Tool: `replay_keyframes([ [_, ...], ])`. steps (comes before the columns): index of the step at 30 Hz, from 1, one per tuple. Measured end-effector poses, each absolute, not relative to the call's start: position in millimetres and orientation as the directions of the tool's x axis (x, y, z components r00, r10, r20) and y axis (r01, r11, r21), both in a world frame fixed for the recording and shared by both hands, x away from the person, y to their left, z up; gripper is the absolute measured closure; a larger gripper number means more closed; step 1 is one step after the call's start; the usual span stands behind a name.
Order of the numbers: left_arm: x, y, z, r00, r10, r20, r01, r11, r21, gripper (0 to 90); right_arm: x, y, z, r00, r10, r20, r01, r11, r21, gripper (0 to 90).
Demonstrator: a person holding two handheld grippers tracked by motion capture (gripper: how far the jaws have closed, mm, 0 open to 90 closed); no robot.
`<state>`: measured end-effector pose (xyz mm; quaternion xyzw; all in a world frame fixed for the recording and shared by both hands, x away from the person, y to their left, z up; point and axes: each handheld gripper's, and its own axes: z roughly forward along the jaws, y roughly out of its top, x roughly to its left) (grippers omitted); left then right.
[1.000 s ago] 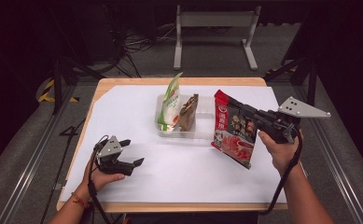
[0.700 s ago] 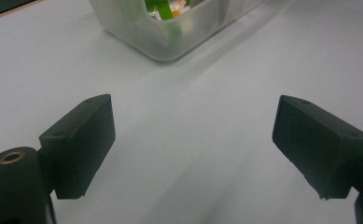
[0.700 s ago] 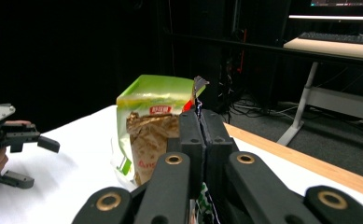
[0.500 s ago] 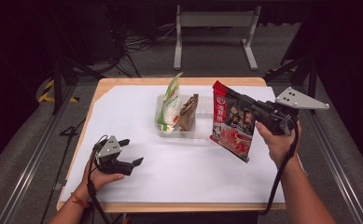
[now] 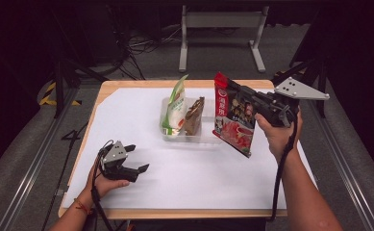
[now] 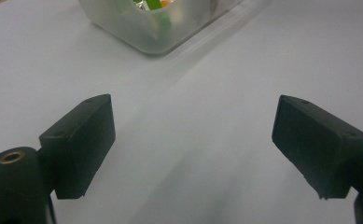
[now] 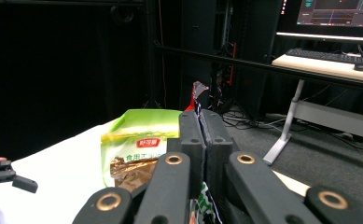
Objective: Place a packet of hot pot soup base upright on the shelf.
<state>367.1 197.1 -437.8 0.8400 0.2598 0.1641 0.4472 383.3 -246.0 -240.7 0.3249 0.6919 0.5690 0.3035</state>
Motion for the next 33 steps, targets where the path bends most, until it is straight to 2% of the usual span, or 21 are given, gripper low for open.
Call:
replay_keyframes([
  [33, 365.1, 195.5, -439.9, 0.821, 0.570, 0.044, 0.290, -0.482, 0.827, 14.4, 462.0, -199.2, -262.4, -0.508, 0.859, -0.063, 0.174, 0.175, 0.969, 89.1],
])
